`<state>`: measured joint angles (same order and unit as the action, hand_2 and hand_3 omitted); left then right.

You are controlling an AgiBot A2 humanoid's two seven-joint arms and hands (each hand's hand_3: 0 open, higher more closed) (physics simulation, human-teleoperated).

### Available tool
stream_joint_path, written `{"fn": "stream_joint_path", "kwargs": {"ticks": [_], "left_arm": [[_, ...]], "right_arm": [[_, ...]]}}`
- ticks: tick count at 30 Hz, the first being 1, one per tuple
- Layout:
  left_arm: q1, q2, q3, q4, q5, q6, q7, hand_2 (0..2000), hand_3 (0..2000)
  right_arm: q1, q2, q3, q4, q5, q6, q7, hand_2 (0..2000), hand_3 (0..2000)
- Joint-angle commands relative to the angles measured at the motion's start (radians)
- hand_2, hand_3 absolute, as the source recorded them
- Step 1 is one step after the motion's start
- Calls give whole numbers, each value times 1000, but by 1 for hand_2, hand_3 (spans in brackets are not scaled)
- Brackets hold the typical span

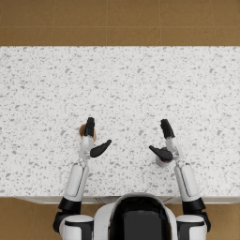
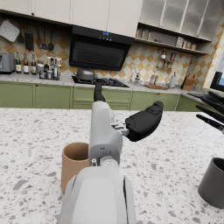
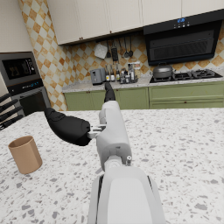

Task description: Pick up two cups and pour the berry on the right into the cup on the left

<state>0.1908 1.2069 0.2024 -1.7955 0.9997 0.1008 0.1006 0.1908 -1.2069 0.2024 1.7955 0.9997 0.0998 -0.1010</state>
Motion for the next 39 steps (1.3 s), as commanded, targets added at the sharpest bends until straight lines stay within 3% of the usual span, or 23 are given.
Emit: {"fn": "stream_joint_path", "kwargs": {"ticks": [1,14,17,20,30,39], "left_arm": [[0,0,0,0,0,0,0,0,0],[2,1,30,16,0,0,0,0,0],[-9,5,-26,13,0,-64,-64,0,0],[-33,5,-83,43,0,-87,-87,0,0],[-100,14,-205,38,313,-100,-100,0,0],[-141,27,-188,111,389,-101,-101,0,0]], "right_arm": [[0,0,0,0,0,0,0,0,0],[2,-1,30,-16,0,0,0,0,0],[-51,19,14,40,0,-63,64,0,0],[-96,32,-23,49,0,-86,87,0,0],[-227,59,-129,138,305,-99,100,0,0],[-366,80,-156,157,359,-100,101,0,0]]}}
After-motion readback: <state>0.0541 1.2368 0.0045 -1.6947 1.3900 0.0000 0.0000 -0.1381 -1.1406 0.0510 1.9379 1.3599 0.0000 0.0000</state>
